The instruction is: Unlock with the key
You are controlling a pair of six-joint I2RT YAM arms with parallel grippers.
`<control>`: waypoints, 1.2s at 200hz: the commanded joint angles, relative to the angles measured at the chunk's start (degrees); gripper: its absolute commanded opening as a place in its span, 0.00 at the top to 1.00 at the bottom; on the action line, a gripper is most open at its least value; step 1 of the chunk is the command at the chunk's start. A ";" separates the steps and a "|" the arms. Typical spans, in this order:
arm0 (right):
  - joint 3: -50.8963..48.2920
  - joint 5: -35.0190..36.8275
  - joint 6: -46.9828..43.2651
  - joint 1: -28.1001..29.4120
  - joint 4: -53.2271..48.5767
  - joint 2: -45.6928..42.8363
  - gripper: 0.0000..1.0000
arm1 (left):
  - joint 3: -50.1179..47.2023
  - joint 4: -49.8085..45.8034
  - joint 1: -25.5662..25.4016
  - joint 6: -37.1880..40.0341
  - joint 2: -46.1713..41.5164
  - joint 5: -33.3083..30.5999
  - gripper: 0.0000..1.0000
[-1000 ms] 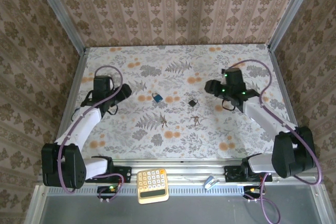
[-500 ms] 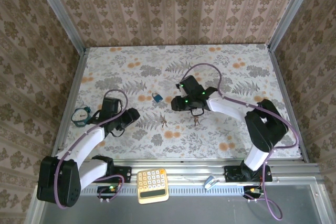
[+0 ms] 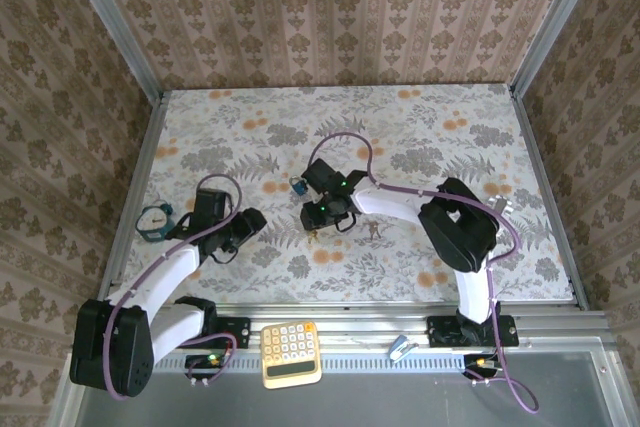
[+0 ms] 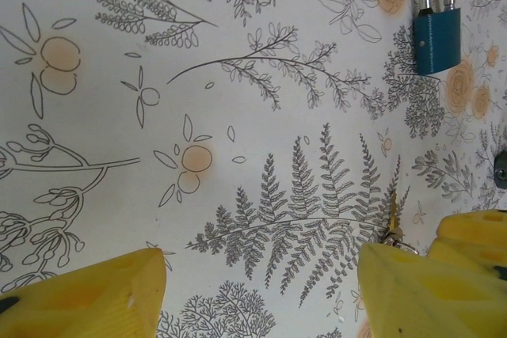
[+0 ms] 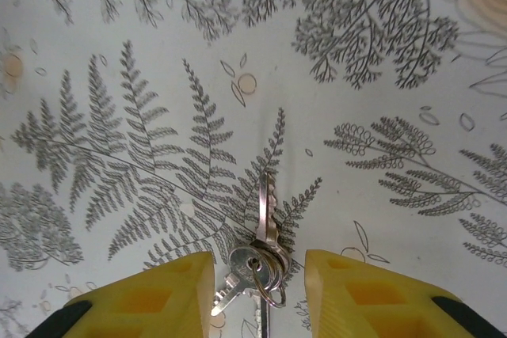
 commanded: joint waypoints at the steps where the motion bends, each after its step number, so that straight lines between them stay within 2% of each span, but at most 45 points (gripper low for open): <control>1: 2.70 3.10 -2.18 1.20 -4.89 2.16 0.63 | -1.13 0.34 -0.11 -1.48 -0.33 0.10 0.33; 89: 5.58 11.26 -3.43 4.84 -8.53 5.86 0.69 | -3.58 2.78 -0.18 -3.26 -0.25 -0.03 0.32; 110: 6.17 12.72 -3.54 5.55 -9.30 6.80 0.76 | -4.07 3.34 -0.12 -3.51 -0.16 -0.12 0.32; 142: 5.28 12.24 -2.45 5.69 -8.45 6.62 0.94 | -4.43 3.94 -0.11 -3.78 0.41 -0.21 0.32; 163: 3.23 11.23 -1.94 5.59 -6.13 4.17 1.00 | -4.34 4.23 -0.11 -3.87 0.80 -0.03 0.32; 206: -2.49 6.31 -1.78 3.10 2.08 -4.81 1.00 | -2.74 5.60 -0.61 -3.44 1.05 1.36 0.31; 240: -6.92 4.11 -4.51 1.13 5.86 -13.34 1.00 | -1.26 10.50 -3.00 -3.25 -0.18 3.83 0.33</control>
